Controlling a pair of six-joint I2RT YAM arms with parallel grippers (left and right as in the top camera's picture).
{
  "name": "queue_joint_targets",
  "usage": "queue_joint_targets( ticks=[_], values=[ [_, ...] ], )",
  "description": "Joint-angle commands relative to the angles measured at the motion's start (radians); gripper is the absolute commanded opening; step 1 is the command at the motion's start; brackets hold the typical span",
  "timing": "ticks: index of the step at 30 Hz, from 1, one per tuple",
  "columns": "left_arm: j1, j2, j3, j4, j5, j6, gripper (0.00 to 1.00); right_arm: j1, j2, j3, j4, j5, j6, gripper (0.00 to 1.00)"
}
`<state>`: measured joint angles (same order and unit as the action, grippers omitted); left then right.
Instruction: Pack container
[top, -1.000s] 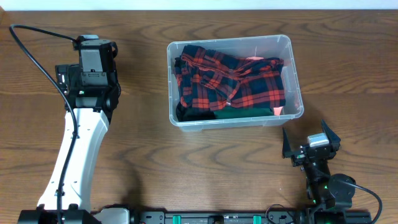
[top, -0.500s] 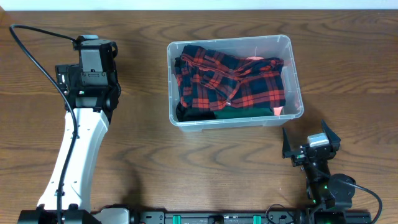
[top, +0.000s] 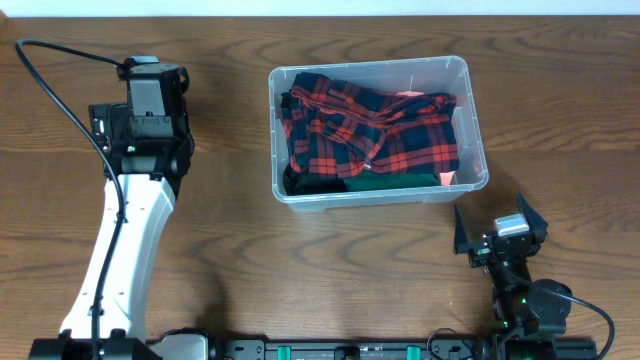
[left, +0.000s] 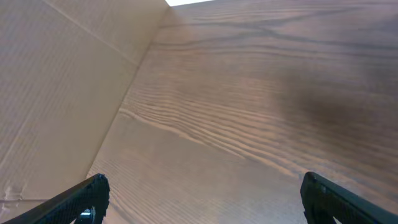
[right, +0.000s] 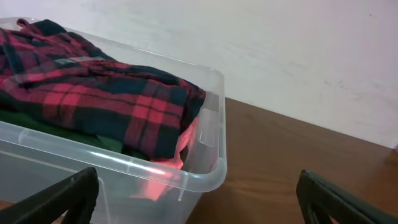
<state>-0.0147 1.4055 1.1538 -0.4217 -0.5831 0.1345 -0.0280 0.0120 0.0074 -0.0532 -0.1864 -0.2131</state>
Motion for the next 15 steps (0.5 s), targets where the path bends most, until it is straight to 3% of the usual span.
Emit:
queue_joint_targets(
  ticks=[1,15],
  values=[
    [0.003,-0.096,-0.059,-0.003,-0.008,-0.002,0.98,-0.008,-0.006,-0.002,-0.004,0.003,-0.013,0.99],
    [0.004,-0.629,-0.603,-0.008,-0.056,-0.001,0.98,-0.008,-0.006,-0.002,-0.004,0.003,-0.013,0.99]
  ],
)
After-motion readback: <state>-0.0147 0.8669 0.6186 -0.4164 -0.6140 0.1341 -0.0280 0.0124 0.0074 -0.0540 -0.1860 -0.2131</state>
